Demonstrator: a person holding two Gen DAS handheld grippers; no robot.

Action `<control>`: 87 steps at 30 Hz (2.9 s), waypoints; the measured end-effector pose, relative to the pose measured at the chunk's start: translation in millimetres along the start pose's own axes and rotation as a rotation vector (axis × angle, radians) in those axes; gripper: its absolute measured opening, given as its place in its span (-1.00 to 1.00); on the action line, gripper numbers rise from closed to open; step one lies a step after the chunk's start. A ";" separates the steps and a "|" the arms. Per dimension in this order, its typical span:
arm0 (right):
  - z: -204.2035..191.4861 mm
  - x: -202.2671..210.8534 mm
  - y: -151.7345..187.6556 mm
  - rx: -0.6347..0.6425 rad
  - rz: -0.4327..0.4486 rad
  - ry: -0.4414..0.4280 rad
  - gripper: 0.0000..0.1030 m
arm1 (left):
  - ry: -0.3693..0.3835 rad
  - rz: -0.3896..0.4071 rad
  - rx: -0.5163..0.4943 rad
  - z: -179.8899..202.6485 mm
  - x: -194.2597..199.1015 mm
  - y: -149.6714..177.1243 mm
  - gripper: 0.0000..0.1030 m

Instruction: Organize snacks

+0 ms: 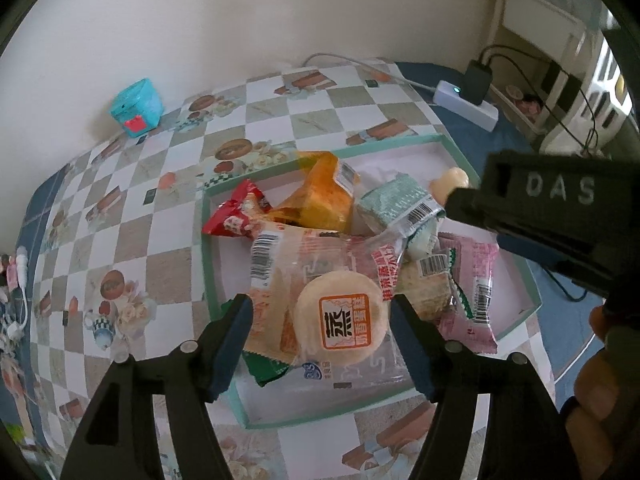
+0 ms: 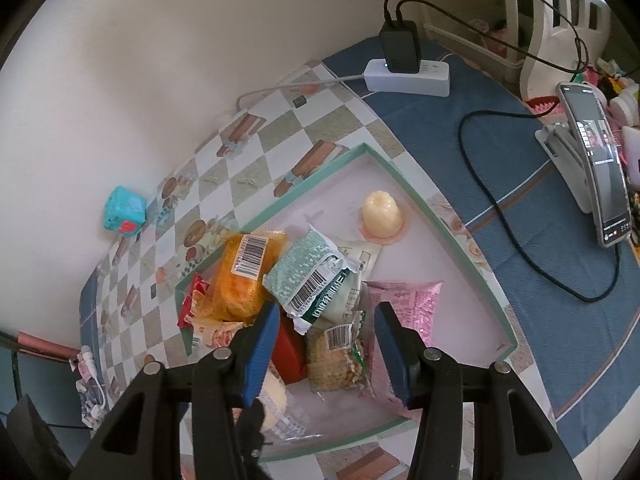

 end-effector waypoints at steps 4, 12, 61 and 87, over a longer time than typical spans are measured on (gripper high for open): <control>-1.2 1.3 4.2 0.014 0.001 0.016 0.04 | -0.016 0.007 0.069 -22.0 5.3 0.0 0.59; -11.9 -2.1 16.3 0.067 -0.005 0.051 0.06 | 0.030 0.034 0.210 -61.3 18.7 -1.7 0.61; -66.6 9.1 124.1 0.398 0.039 0.102 1.00 | -0.261 -0.094 0.345 -175.1 18.7 89.4 0.80; -82.5 23.6 137.0 0.463 0.095 0.096 1.00 | -0.257 -0.028 0.350 -181.6 43.2 99.2 0.80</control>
Point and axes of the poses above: each gripper's, at about its wrist camera, not at the fingertips, and x roughly against the way its jaws point, z to its right, y to its underside, the point moved 8 cm from there along -x, roughly the way its jaws point
